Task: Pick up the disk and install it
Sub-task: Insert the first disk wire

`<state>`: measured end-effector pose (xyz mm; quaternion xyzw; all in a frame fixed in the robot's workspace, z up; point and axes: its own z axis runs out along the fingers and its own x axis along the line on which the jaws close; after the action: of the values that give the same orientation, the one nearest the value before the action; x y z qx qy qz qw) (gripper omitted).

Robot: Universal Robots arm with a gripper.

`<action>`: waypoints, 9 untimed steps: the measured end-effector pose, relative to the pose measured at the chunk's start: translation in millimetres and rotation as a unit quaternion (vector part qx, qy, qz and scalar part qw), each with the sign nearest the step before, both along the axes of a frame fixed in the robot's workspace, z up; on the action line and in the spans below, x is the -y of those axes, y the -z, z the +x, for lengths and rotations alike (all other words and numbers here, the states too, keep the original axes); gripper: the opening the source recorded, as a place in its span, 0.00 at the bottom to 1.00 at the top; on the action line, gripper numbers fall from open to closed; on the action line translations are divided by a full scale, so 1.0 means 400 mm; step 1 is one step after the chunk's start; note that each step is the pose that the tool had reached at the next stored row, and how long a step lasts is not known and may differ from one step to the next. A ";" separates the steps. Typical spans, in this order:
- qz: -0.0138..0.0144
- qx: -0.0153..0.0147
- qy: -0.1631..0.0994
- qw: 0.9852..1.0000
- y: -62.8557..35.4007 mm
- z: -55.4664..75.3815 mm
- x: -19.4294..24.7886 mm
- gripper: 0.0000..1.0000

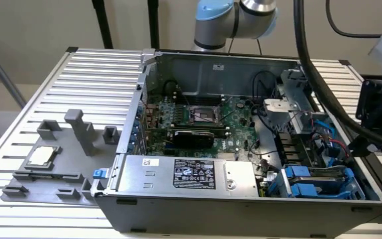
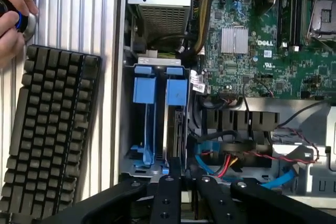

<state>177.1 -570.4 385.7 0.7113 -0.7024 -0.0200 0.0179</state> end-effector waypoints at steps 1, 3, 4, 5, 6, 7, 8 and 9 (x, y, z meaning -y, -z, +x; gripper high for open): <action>0.000 0.000 0.000 1.000 0.004 0.006 -0.004 0.00; 0.000 0.000 0.000 1.000 0.013 0.008 -0.010 0.00; 0.000 0.000 0.000 1.000 0.017 0.007 -0.013 0.00; 0.000 0.000 0.000 1.000 0.022 0.008 -0.016 0.00; 0.000 0.000 0.000 1.000 0.027 0.008 -0.019 0.00; 0.000 0.000 0.000 1.000 0.031 0.007 -0.022 0.00; 0.000 0.000 0.000 1.000 0.036 0.007 -0.025 0.00; 0.000 0.000 0.000 1.000 0.040 0.006 -0.029 0.00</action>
<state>179.7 -559.0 369.5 0.7113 -0.7024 -0.0197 0.0181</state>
